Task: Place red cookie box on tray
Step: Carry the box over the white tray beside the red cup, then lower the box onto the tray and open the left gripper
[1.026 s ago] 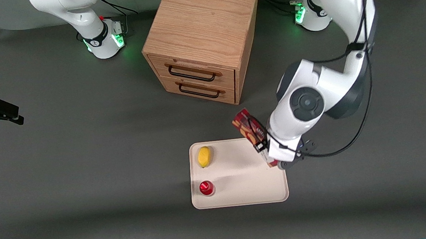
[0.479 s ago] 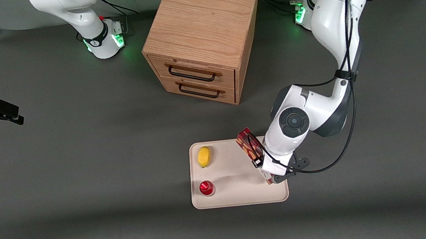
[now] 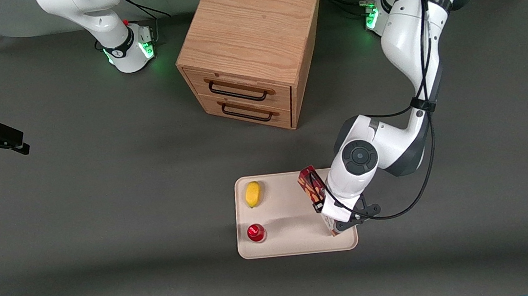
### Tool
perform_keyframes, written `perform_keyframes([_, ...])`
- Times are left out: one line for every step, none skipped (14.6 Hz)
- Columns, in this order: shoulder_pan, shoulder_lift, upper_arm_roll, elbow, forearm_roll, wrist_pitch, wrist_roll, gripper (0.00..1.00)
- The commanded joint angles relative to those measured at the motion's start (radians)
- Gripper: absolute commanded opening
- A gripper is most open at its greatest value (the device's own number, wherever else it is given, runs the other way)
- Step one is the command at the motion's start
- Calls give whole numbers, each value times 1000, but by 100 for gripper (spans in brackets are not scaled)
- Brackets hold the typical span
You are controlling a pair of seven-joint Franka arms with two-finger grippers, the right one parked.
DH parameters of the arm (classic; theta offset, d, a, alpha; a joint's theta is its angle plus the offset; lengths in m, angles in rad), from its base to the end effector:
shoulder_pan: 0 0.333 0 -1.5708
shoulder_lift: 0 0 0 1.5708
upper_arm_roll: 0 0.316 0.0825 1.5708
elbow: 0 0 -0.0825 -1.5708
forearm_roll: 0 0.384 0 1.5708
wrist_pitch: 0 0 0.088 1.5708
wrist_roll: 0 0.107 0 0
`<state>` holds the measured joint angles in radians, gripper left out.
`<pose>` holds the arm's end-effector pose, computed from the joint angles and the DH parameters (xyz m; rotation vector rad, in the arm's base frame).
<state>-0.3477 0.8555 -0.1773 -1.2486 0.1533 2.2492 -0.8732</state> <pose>0.6850 -0.3485 0.2670 2.9913 0.5010 0.1820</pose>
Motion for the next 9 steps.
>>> perform_keyframes([-5,16,5,12,18,36,16,0])
perform_keyframes([-5,16,5,3,18,59,16,8])
perform_keyframes([-5,22,9,-2,20,72,17,13])
perform_keyframes([-5,25,10,-3,25,79,17,18])
perform_keyframes([-4,31,10,-3,28,79,17,25])
perform_keyframes([-4,33,12,-3,29,79,17,45])
perform_keyframes([-2,34,16,-3,29,79,17,66])
perform_keyframes([-2,34,15,-2,26,79,17,100])
perform_keyframes([-2,33,15,-2,26,79,17,100])
